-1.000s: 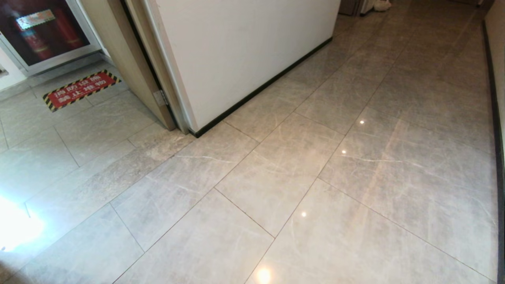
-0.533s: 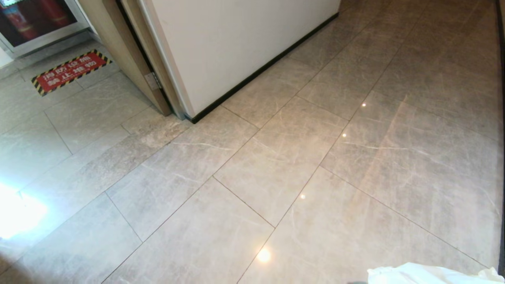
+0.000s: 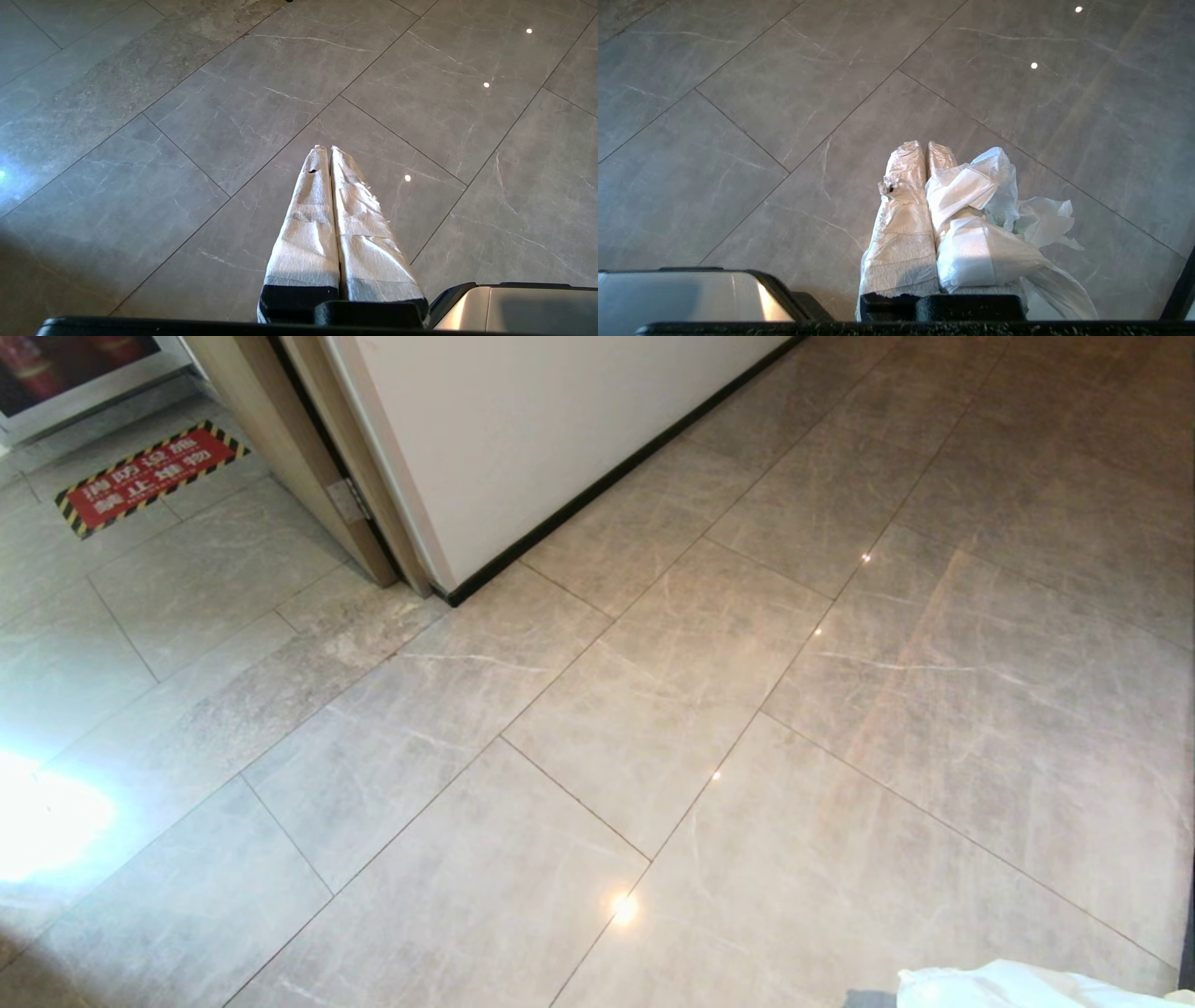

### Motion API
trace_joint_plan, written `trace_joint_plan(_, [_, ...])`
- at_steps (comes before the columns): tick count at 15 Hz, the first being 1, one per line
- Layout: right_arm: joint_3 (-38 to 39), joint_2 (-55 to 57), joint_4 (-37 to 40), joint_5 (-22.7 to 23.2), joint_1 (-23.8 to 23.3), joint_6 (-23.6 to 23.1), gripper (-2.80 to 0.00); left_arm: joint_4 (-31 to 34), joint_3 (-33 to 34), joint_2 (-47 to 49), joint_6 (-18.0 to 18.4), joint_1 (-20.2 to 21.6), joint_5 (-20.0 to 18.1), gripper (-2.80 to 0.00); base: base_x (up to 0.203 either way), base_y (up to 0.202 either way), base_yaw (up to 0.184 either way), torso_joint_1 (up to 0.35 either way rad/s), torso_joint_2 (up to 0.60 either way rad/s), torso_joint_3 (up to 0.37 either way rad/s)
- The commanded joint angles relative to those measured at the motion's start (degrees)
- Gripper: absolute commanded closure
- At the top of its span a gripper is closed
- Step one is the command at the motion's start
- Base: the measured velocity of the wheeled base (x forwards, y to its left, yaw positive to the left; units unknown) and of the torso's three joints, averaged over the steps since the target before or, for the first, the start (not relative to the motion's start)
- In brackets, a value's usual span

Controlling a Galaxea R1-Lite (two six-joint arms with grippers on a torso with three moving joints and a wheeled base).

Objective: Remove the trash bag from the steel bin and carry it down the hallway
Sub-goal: Put the trash bag at the door

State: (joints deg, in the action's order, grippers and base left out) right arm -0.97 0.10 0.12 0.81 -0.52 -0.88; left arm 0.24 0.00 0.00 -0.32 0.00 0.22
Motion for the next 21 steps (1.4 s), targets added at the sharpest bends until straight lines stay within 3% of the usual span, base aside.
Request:
trace_joint_plan(1, [-7.8,1.7,2.5,1.0,0.0,0.0,0.00,0.0,0.0,0.0,0.0,0.0,0.0,0.00,0.000,0.000,0.000,0.000,0.00,0.000])
trace_joint_plan(5, [-24.3,15.1,17.0,0.7,0.0,-0.3,0.00,0.0,0.0,0.0,0.0,0.0,0.0,0.00,0.000,0.000,0.000,0.000,0.00,0.000])
trace_joint_plan(10, [-34.8,41.5,18.1,-1.8,-0.1,-0.5,0.00,0.0,0.0,0.0,0.0,0.0,0.0,0.00,0.000,0.000,0.000,0.000,0.00,0.000])
trace_joint_plan(15, [-33.3,66.5,10.1,-2.7,0.1,0.2,0.00,0.0,0.0,0.0,0.0,0.0,0.0,0.00,0.000,0.000,0.000,0.000,0.00,0.000])
trace_joint_plan(21, [-24.7,84.8,-10.2,2.4,0.3,0.5,0.00,0.0,0.0,0.0,0.0,0.0,0.0,0.00,0.000,0.000,0.000,0.000,0.00,0.000])
